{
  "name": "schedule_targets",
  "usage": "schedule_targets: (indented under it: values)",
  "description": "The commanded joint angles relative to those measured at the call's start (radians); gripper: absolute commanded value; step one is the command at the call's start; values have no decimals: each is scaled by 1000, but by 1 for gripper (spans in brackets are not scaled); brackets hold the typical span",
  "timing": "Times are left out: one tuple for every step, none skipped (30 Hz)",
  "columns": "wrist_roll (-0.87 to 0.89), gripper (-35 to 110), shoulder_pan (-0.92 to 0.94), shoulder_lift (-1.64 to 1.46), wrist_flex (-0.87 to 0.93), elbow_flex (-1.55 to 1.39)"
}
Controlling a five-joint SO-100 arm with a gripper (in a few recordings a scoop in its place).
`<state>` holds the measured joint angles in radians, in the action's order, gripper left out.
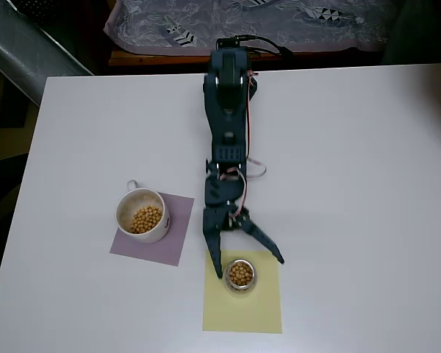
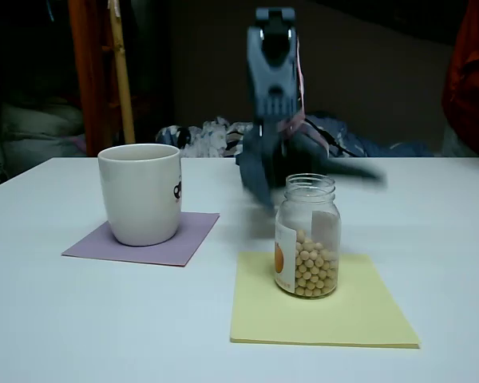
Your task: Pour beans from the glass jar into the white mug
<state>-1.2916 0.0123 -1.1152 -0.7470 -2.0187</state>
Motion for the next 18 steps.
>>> schedule_targets:
  values:
    - [178,44,20,-362,95,-149]
    - [229,41,23,-428,124,-190]
    - [278,37,26,-483,138,-236]
    - [321,34,29,-532,150,-281]
    - [364,32,34,-580,160,-327]
    - [410,30,40,-632,169,-374]
    - [451,30,46,-687,195,-420]
    - [489,30,54,-744,235,-462]
    - [529,31,60,-798,272,-500]
    - [568,32,69,-851,319,-535]
    - [598,33,77,-902,362,-566]
    - [621,34,83,-946,399,-594]
    - [641,35,91,-986,428,-618]
    - [663,36,100,-1023,462,-635]
    - [687,38,107,-1057,503,-646]
    - [719,39,115,-1094,549,-652]
    - [755,41,123,-1134,603,-658]
    - [792,42,127,-1172,663,-661]
